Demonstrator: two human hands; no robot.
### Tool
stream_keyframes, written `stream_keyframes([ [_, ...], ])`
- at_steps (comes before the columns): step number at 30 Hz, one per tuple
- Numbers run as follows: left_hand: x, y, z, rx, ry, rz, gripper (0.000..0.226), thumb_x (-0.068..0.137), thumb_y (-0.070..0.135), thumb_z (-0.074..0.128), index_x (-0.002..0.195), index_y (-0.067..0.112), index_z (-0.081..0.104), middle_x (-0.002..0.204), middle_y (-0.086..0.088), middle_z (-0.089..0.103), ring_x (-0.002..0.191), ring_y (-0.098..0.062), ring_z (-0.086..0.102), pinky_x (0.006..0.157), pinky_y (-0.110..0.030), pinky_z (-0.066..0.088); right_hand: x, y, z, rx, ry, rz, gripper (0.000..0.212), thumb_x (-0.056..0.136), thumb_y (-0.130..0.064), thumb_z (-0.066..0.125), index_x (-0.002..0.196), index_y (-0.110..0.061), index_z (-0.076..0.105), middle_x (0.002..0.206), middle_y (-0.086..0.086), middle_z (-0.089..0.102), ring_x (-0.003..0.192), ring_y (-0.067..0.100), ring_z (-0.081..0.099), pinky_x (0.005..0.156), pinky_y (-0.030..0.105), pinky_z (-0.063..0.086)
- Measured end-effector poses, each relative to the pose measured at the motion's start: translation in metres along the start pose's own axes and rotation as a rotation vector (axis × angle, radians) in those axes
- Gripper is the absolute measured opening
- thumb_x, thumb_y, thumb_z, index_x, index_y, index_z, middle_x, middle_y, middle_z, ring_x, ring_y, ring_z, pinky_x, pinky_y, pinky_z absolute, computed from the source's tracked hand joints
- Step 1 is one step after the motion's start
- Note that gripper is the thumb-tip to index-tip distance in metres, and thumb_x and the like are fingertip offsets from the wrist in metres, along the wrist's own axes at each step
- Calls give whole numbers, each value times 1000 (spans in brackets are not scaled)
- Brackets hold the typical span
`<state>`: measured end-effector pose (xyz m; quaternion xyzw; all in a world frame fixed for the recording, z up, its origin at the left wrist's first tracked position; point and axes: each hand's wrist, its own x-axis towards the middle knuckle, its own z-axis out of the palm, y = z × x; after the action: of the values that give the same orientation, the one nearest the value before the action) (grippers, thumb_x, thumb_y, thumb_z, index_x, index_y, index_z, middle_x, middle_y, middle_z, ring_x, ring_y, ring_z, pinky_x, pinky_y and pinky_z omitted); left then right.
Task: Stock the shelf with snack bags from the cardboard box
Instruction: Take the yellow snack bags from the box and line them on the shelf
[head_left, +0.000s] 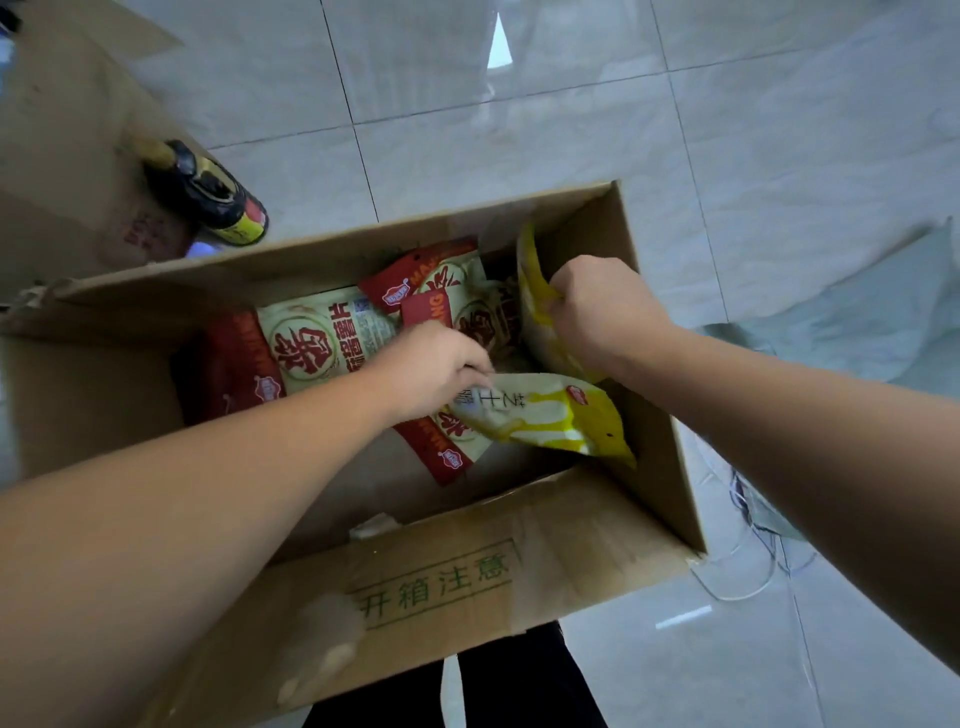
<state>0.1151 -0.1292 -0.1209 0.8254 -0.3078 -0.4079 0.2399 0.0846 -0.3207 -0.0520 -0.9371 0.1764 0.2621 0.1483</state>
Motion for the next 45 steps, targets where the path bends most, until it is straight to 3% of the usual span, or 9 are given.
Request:
stream_keyframes([
  [4,-62,12,-44,-70,82,-45,17,92,38,67,104,32,78,104,15,75,97,-3,67,91,-29,54,-24,-15,-52,-60,-20,-103,24,93,-20,55,72,-9,59,70,8,59,76,37,59,61,32,38],
  [10,-166,53,-129,-305,376,-155,7,85,31,76,79,32,78,72,25,71,70,9,63,65,-10,43,-74,-60,-179,-97,33,-266,27,94,-22,57,70,-11,52,68,6,51,76,34,51,55,34,30],
  [16,-266,96,-226,-565,609,-137,53,75,60,75,80,7,70,82,-25,68,69,-30,69,71,-44,56,-152,-119,-329,-184,125,-444,18,93,-27,63,89,-10,69,86,6,65,82,27,57,67,34,41],
  [19,-308,123,-268,-603,723,-105,21,87,21,74,68,13,71,57,0,69,53,-5,63,56,-24,52,-194,-148,-392,-272,184,-487,18,95,-28,61,96,-13,70,93,4,67,80,18,50,66,30,32],
  [24,-366,151,-308,-646,939,-27,27,84,5,73,61,19,72,55,7,69,49,5,58,52,-10,43,-246,-187,-466,-317,293,-574,18,97,-30,59,107,-20,71,99,-3,66,90,16,59,79,29,42],
  [32,-457,181,-312,-706,1272,-67,18,85,9,72,67,12,71,58,3,72,56,-5,67,55,-15,49,-308,-236,-529,-353,378,-791,14,96,-28,62,104,-23,72,94,-7,68,83,13,64,78,31,54],
  [36,-518,200,-291,-695,1439,-125,41,76,43,83,72,4,72,69,-6,71,66,-15,64,66,-24,51,-338,-260,-546,-372,400,-953,8,95,-28,64,95,-26,71,87,-12,67,76,2,61,64,20,47],
  [39,-566,219,-263,-690,1569,-202,12,87,9,72,76,7,76,76,-4,78,64,-5,69,59,-13,53,-363,-278,-545,-401,398,-1079,8,95,-30,65,90,-28,70,83,-13,66,76,5,61,65,24,47],
  [45,-652,264,-172,-650,1819,-359,12,90,9,69,82,2,75,83,-6,79,81,-19,73,74,-24,59,-419,-310,-516,-398,385,-1346,11,95,-30,66,88,-23,70,81,-7,68,75,8,62,66,27,50],
])
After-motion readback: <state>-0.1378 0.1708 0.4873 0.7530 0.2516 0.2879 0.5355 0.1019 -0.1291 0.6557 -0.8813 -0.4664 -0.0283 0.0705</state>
